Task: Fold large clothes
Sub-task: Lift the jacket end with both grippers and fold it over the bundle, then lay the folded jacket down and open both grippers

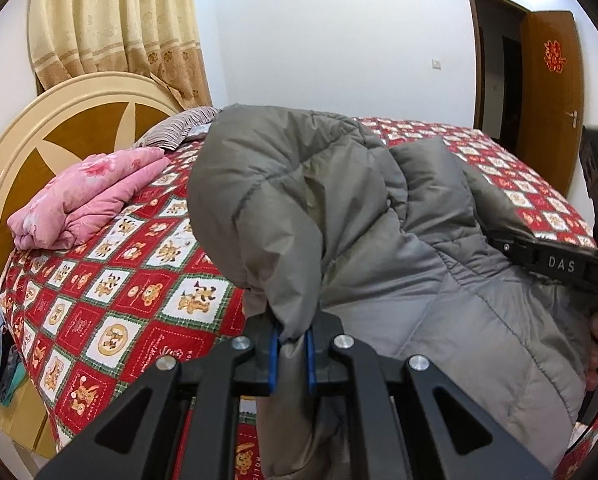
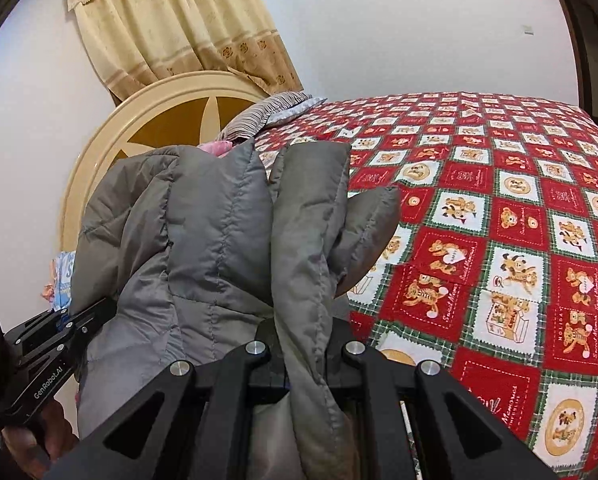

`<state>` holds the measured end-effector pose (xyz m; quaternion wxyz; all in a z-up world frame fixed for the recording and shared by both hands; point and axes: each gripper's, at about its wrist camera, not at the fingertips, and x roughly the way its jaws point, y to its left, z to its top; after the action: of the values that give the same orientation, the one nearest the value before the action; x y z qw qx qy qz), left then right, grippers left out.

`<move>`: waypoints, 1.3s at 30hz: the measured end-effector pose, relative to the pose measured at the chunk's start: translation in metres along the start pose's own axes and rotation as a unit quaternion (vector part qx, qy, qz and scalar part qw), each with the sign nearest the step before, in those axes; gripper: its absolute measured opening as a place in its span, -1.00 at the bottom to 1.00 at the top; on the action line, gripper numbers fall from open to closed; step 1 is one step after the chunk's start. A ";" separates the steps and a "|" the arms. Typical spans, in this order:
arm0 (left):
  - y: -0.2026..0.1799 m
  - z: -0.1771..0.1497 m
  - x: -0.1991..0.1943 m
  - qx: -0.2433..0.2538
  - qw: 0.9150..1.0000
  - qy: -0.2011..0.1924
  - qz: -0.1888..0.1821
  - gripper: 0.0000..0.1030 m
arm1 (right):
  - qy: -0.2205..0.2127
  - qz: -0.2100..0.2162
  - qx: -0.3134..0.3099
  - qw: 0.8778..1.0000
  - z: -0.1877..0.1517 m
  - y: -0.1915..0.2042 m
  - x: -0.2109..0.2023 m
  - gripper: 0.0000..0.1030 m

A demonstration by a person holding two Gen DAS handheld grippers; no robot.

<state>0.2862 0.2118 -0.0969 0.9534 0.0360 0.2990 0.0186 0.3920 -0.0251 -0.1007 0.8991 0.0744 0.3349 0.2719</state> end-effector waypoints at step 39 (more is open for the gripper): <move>-0.005 -0.025 0.032 -0.022 0.998 0.035 0.053 0.81 | 0.083 -0.063 0.059 0.993 -0.036 -0.054 0.061 -0.19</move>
<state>0.2982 0.2098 -0.1356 0.9405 0.0302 0.3294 0.0772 0.4305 -0.0393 -0.1791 0.8776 0.0834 0.4279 0.1992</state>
